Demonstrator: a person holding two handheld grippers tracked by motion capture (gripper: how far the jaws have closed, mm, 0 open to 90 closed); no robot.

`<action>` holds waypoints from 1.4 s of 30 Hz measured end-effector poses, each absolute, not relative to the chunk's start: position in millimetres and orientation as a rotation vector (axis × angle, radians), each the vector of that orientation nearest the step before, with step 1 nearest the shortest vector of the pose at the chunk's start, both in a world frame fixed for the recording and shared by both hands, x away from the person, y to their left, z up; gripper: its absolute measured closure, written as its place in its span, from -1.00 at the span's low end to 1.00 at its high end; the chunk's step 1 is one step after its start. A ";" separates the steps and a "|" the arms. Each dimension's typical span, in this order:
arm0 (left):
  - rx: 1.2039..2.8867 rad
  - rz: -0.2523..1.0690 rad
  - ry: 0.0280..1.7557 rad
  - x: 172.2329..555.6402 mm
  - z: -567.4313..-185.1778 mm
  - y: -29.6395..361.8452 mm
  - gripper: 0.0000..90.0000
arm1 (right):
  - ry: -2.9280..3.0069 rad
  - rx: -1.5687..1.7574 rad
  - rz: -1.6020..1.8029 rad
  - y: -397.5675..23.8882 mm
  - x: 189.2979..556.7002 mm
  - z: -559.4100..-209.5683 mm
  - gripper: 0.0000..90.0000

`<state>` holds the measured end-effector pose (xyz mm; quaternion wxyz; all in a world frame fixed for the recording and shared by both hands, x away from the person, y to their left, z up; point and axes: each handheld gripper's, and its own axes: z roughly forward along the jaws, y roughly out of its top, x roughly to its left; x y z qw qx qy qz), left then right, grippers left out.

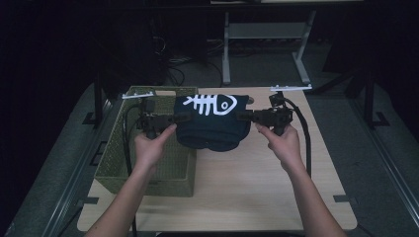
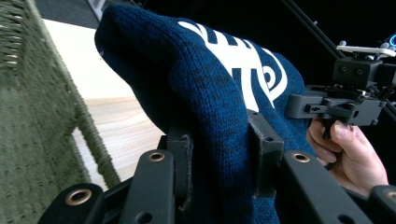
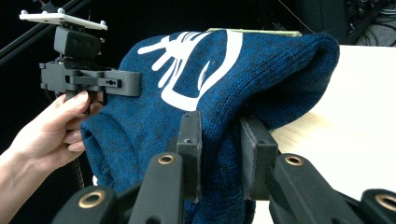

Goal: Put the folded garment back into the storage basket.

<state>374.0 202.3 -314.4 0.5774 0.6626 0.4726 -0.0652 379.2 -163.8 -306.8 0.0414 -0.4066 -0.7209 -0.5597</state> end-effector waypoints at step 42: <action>1.477 -0.114 1.171 365.9 -309.8 273.7 0.47 | -2.200 -1.165 -1.696 -92.0 399.5 -307.5 0.60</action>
